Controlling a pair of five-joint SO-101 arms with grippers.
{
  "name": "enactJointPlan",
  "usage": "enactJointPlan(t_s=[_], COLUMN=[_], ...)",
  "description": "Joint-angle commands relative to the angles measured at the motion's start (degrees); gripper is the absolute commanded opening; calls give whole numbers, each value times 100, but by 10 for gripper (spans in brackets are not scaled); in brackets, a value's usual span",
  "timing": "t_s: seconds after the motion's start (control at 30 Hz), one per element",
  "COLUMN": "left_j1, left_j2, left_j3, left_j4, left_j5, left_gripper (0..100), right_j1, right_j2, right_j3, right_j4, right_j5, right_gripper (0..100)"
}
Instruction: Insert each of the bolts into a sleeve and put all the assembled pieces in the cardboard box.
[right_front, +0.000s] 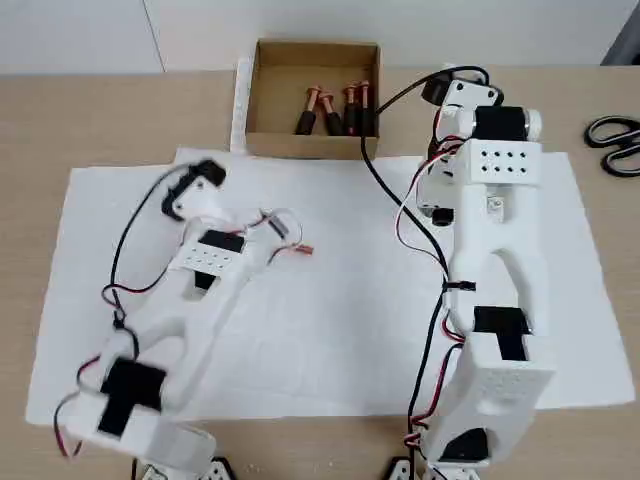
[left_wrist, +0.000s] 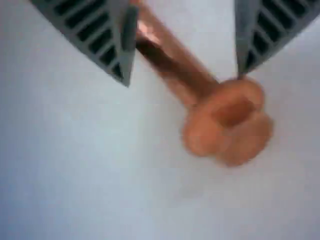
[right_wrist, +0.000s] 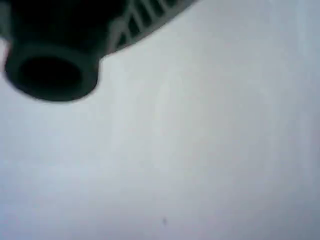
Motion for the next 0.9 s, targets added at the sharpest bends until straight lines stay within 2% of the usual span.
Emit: enactJointPlan(t_s=[0.0, 0.27, 0.43, 0.6, 0.73, 0.87], left_j1=[-26, -26, 0, 26, 105, 229], left_j2=[62, 70, 44, 18, -440, -985], left_j3=[-40, -57, -84, -286, -945, -1754], left_j4=[9, 9, 9, 44, 853, 1785], left_j5=[26, 141, 132, 88, -440, -1424], left_gripper=[122, 117, 7, 6, 6, 6], right_j1=[-4, -4, -4, -4, -4, -4], right_j2=[-391, -391, -382, -382, -382, -382], right_j3=[0, 0, 0, 0, 0, 0], right_j4=[48, 48, 48, 48, 48, 48], right_j5=[-35, -35, -35, -35, -35, -35], right_gripper=[4, 4, 4, 4, 4, 4])
